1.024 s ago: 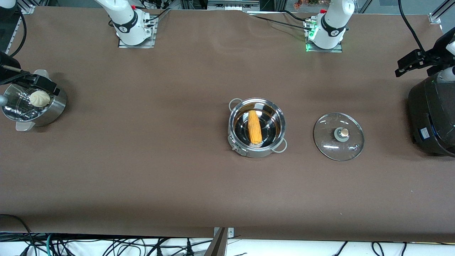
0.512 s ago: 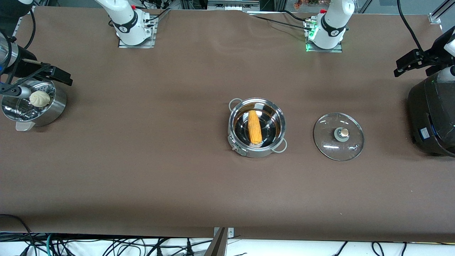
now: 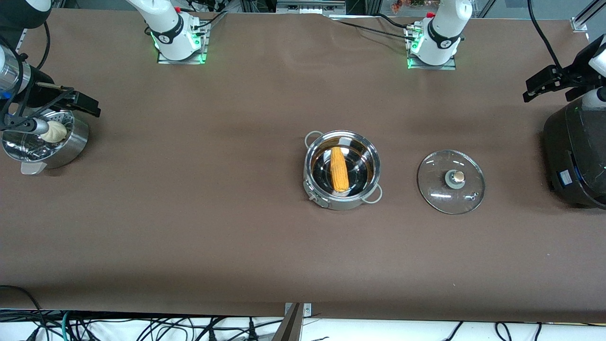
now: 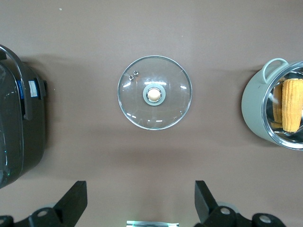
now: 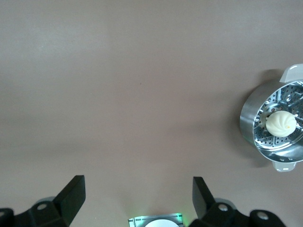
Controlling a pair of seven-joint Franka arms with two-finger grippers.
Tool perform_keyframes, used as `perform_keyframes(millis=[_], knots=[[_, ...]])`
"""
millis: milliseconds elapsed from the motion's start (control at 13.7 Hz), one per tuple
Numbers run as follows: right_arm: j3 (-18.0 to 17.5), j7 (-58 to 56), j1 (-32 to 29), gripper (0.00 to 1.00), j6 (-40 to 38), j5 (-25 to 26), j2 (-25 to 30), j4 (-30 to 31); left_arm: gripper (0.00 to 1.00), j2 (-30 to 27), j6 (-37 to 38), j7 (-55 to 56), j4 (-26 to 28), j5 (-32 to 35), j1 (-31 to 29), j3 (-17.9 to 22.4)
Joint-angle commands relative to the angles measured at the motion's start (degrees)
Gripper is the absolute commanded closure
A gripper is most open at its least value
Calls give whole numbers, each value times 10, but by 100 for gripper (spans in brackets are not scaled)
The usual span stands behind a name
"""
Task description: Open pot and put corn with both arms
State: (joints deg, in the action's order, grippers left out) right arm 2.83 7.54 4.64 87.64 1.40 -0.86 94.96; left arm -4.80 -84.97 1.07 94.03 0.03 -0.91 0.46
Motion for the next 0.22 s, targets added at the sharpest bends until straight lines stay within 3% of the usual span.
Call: perform_keyframes(millis=[0,146], knots=[[-3,-5,12,0,-3,8,-8,-18,0,8,15,7,-19,11,2,-2],[-2,-3,12,0,-2,8,-8,-18,0,8,15,7,-19,11,3,-3]])
